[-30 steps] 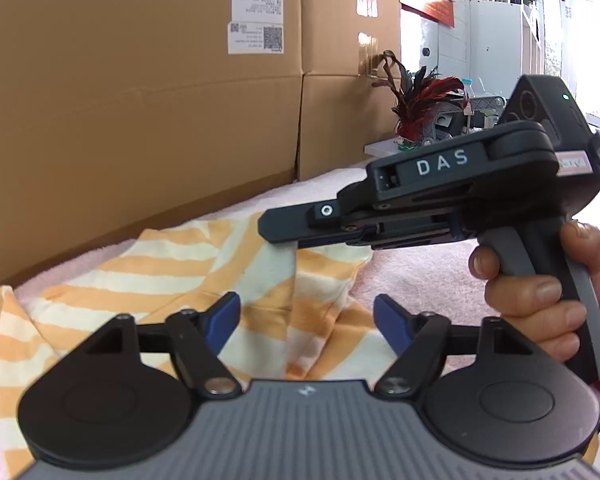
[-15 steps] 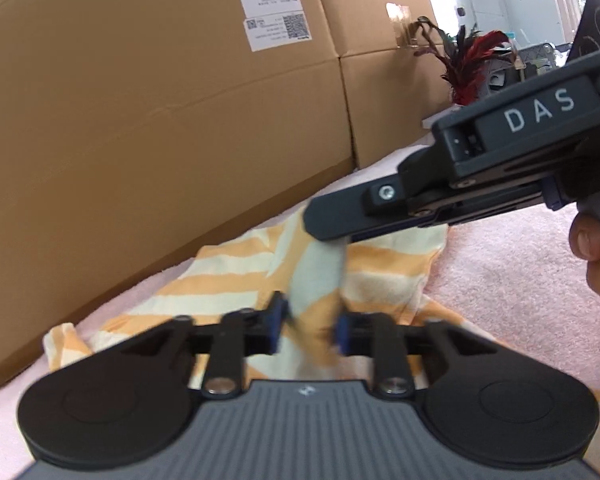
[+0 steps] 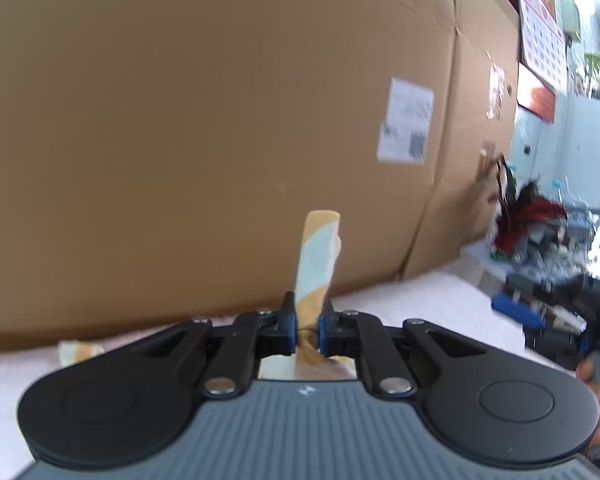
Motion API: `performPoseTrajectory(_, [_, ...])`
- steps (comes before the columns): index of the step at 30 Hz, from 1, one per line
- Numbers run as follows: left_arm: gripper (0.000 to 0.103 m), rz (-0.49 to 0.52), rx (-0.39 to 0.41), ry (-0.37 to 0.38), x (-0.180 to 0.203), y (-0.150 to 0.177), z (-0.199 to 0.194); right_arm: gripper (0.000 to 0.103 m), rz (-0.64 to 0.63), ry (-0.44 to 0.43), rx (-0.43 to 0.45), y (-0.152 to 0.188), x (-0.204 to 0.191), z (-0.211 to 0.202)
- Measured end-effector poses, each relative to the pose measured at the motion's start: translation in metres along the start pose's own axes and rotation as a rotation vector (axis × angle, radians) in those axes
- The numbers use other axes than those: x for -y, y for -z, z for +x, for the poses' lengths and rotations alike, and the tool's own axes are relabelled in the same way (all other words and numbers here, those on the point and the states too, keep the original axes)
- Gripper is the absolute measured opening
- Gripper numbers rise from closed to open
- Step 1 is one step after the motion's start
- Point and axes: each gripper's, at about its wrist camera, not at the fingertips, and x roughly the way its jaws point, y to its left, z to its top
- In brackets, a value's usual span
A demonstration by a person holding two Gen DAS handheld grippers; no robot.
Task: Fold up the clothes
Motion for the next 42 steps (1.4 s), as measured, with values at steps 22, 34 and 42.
performPoseTrajectory(22, [0.009, -0.11, 0.239, -0.304, -0.125, -0.059, -0.105, 0.037, -0.257, 0.135, -0.316, 0.039, -0.03, 0.042])
performPoseTrajectory(34, [0.009, -0.309, 0.357, -0.265, -0.162, 0.08, -0.129, 0.039, -0.455, 0.221, -0.43, 0.067, -0.037, 0.061])
performPoseTrajectory(42, [0.007, -0.395, 0.275, -0.318, -0.183, 0.135, -0.117, 0.037, -0.567, 0.3, -0.461, 0.084, -0.051, 0.095])
